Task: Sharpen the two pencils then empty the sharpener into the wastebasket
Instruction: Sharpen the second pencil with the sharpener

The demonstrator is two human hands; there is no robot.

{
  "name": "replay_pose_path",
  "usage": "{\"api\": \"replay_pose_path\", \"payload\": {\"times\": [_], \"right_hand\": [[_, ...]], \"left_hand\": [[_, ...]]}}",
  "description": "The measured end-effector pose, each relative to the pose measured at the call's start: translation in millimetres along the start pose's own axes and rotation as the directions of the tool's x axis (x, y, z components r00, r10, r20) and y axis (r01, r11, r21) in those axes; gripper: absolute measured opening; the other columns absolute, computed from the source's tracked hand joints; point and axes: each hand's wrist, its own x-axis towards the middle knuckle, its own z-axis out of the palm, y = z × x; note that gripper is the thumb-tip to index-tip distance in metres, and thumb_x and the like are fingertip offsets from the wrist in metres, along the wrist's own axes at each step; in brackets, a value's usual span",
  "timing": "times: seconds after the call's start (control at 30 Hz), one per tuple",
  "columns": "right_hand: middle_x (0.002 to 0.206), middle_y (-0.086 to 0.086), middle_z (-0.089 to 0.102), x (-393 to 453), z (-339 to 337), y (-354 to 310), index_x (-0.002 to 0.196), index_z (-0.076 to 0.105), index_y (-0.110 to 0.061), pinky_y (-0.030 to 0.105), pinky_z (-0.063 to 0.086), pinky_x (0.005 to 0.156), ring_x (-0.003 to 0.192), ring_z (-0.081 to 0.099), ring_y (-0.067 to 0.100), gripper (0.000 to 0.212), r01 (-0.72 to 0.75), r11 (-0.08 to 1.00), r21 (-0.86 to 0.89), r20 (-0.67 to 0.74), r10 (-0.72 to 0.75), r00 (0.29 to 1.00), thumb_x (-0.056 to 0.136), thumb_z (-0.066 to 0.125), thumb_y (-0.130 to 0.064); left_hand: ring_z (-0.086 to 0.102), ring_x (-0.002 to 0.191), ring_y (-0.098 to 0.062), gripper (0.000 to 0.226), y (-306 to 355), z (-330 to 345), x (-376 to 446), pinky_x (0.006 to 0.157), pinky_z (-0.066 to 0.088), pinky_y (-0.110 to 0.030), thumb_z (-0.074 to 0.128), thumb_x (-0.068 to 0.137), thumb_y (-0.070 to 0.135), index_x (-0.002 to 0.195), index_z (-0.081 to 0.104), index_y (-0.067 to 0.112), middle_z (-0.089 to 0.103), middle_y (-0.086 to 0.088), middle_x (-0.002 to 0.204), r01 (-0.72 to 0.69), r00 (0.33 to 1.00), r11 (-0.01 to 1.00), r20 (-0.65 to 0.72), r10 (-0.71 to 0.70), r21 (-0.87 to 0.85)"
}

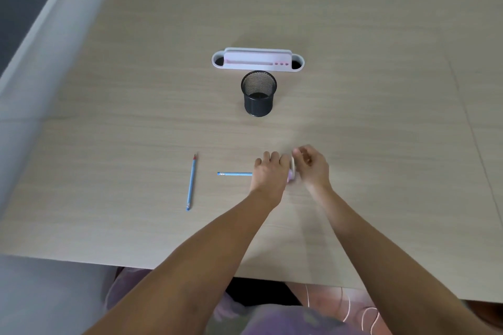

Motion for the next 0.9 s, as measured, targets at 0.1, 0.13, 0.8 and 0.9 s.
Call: {"api": "replay_pose_path", "payload": {"times": [0.1,0.13,0.8,0.9], "right_hand": [[0.068,-0.002,0.067,4,9,8,0.072,0.062,-0.025,0.046,0.047,0.081,0.075,0.064,0.02,0.017,-0.041,0.999,-0.031,-0.058,0.039,0.998,0.086,0.057,-0.033],[0.067,-0.001,0.068,2,13,10,0.068,0.062,-0.025,0.046,0.047,0.081,0.079,0.065,0.023,0.02,-0.064,0.996,-0.061,-0.073,0.06,0.996,0.085,0.056,-0.033],[0.053,-0.006,0.039,-64,-2,15,0.058,0.042,-0.02,0.022,0.029,0.052,0.049,0.034,0.006,0.04,0.072,0.978,0.197,-0.013,-0.07,0.997,0.097,0.041,-0.013],[0.05,-0.006,0.043,-23,-3,-1,0.056,0.044,-0.022,0.02,0.027,0.048,0.046,0.041,0.003,0.036,0.068,0.997,0.037,-0.034,-0.067,0.997,0.092,0.046,-0.015]], "left_hand": [[0.051,0.093,-0.024,0.052,1,0,0,0.07,0.04,-0.03,0.078,0.07,0.02,0.109,0.045,0.012,0.056,-0.006,0.102,0.013,1.0,1.0,0.003,-0.013,0.011],[0.051,0.094,-0.024,0.052,1,0,0,0.071,0.04,-0.03,0.079,0.07,0.02,0.11,0.045,0.012,0.056,-0.006,0.102,0.019,1.0,1.0,0.006,-0.019,0.011],[0.049,0.097,-0.027,0.045,2,0,0,0.073,0.042,-0.033,0.071,0.073,0.013,0.108,0.043,0.009,0.054,-0.009,0.105,-0.015,1.0,1.0,0.002,0.015,0.011],[0.049,0.099,-0.028,0.045,2,1,0,0.075,0.042,-0.034,0.07,0.076,0.014,0.112,0.043,0.008,0.054,-0.01,0.107,-0.002,1.0,1.0,-0.009,0.002,0.006]]}}
